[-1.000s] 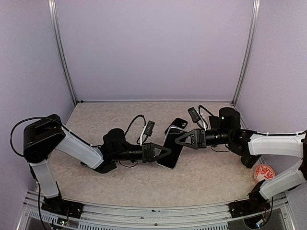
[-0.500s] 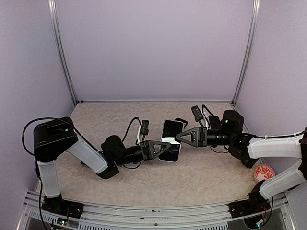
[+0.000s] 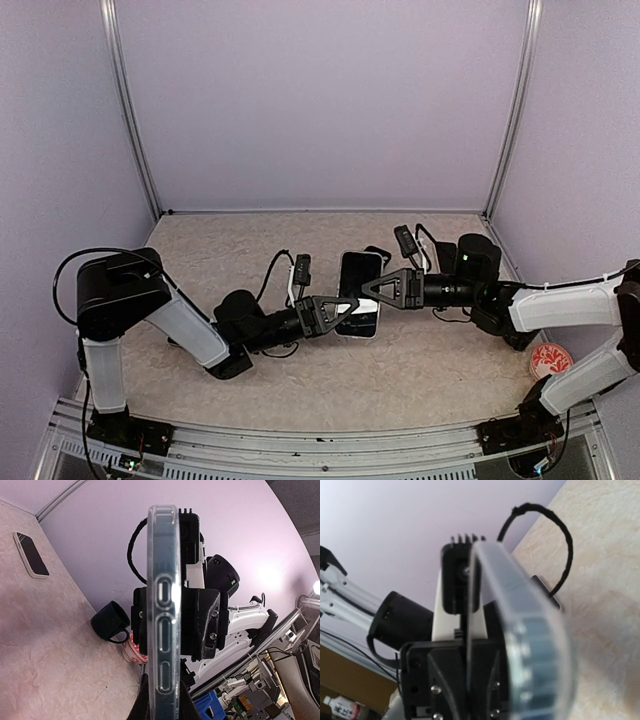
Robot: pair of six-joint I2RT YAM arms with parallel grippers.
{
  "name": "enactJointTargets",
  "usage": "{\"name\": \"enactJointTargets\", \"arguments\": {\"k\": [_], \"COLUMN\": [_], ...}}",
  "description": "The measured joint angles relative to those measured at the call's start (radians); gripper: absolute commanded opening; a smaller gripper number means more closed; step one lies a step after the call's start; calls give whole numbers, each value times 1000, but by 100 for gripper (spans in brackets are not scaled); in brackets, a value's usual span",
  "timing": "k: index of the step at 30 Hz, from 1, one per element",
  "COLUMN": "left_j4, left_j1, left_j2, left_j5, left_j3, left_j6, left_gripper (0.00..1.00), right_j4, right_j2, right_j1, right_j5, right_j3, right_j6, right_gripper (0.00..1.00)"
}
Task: Put the phone into the phone case
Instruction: Press the phone case against the phone.
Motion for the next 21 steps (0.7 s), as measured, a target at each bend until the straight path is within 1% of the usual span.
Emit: {"name": "enactJointTargets", "arguments": {"k": [3, 6, 7, 8, 13, 14, 17, 21], "left_j4": [-3, -3, -2, 8, 10, 1, -42, -80], "left_j1": [-3, -6, -6, -6, -6, -6, -6, -1], "left_j2": [0, 0, 0, 0, -3, -5, -16, -51], "left_j5": [-9, -19, -19, -14, -14, -23, -41, -55], "left_j3": [0, 1, 0, 0, 1, 1, 1, -2], "left_j6": [5, 11, 10, 10, 23, 30, 50, 74], "left_gripper": [0, 0, 0, 0, 25, 33, 49, 62], "right_j4": [3, 7, 14, 26, 37, 27, -35, -136], "right_j2": [14, 26, 27, 27, 27, 27, 30, 31], "right_j1": [6, 6, 6, 6, 6, 6, 8, -12], "right_j5": [5, 8, 3, -2, -11, -10, -10, -23], "right_j3": [0, 0, 0, 0, 2, 7, 29, 63], "right_j6": [4, 11, 14, 18, 10, 3, -23, -67], "right_gripper": [16, 3, 0, 0, 0, 0, 0, 0]}}
